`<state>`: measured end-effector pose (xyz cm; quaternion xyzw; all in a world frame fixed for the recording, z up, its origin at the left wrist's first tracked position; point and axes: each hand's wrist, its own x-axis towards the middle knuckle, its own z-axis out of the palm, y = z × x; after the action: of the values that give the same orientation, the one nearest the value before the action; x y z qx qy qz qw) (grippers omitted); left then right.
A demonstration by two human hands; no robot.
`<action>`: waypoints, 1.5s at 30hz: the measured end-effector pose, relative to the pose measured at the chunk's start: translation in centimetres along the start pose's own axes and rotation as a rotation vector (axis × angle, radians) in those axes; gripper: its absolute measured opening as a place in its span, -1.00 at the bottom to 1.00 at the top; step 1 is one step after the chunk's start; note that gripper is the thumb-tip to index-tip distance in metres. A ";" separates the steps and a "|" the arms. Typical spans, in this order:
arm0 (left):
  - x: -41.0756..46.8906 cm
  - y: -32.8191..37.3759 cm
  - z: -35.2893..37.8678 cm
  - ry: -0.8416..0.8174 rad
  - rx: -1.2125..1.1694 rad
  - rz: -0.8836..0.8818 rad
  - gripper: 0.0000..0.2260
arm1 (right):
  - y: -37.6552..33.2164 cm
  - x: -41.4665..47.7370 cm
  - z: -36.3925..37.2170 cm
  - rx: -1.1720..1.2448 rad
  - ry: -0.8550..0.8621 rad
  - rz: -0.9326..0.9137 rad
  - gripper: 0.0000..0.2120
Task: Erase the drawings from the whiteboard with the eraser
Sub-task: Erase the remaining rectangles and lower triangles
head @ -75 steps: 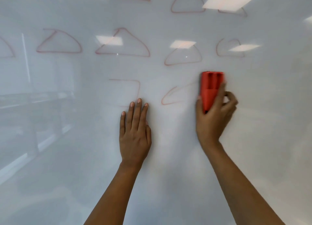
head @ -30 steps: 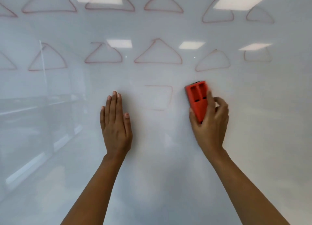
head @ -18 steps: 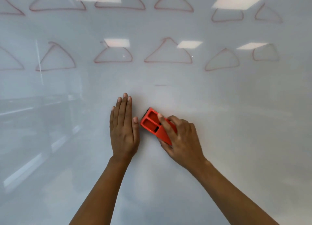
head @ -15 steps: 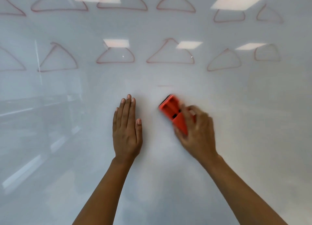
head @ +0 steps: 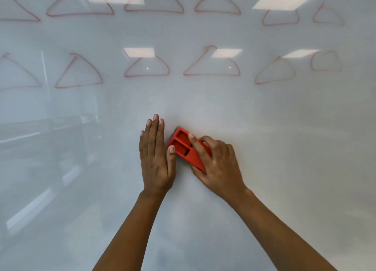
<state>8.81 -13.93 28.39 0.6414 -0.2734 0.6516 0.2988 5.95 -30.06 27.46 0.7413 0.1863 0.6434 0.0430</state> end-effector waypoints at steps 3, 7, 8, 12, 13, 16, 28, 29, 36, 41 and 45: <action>-0.2 -1.2 -1.5 -0.017 0.057 0.010 -0.55 | 2.9 -0.5 -0.8 -0.026 0.070 0.218 -0.39; 0.0 -3.1 -3.7 -0.012 0.127 -0.018 -0.57 | 4.6 3.0 -2.0 0.055 0.227 0.728 -0.37; 0.1 -3.6 -4.2 -0.006 0.146 -0.019 -0.57 | 4.2 4.1 -2.1 0.078 0.246 0.788 -0.36; -0.2 -5.7 -6.1 0.010 0.217 -0.052 -0.58 | -0.1 6.0 -1.1 0.100 0.226 0.671 -0.34; -0.3 -6.2 -6.5 0.013 0.237 -0.057 -0.58 | -1.7 5.5 -0.7 0.094 0.187 0.554 -0.34; -0.5 -7.6 -7.5 0.006 0.280 -0.058 -0.58 | -5.6 2.6 0.5 0.102 0.027 0.176 -0.33; -0.8 -9.2 -8.3 -0.023 0.358 -0.045 -0.58 | -5.3 5.7 0.6 0.124 0.178 0.526 -0.35; -0.8 -9.1 -8.4 -0.029 0.346 -0.050 -0.57 | -6.2 5.8 0.8 0.121 0.172 0.505 -0.35; -0.7 -9.4 -8.8 -0.051 0.217 -0.065 -0.54 | -9.9 1.0 2.4 0.039 -0.053 -0.043 -0.34; -0.8 -9.4 -8.8 -0.061 0.229 -0.057 -0.54 | -9.8 -1.3 2.6 0.035 -0.106 -0.126 -0.27; -0.8 -9.5 -8.8 -0.062 0.246 -0.056 -0.55 | -10.0 -1.5 2.9 0.034 -0.091 -0.104 -0.26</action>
<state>9.93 -1.03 27.06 0.7005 -0.1826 0.6514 0.2273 6.37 -20.77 22.54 0.7596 0.2336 0.6028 0.0721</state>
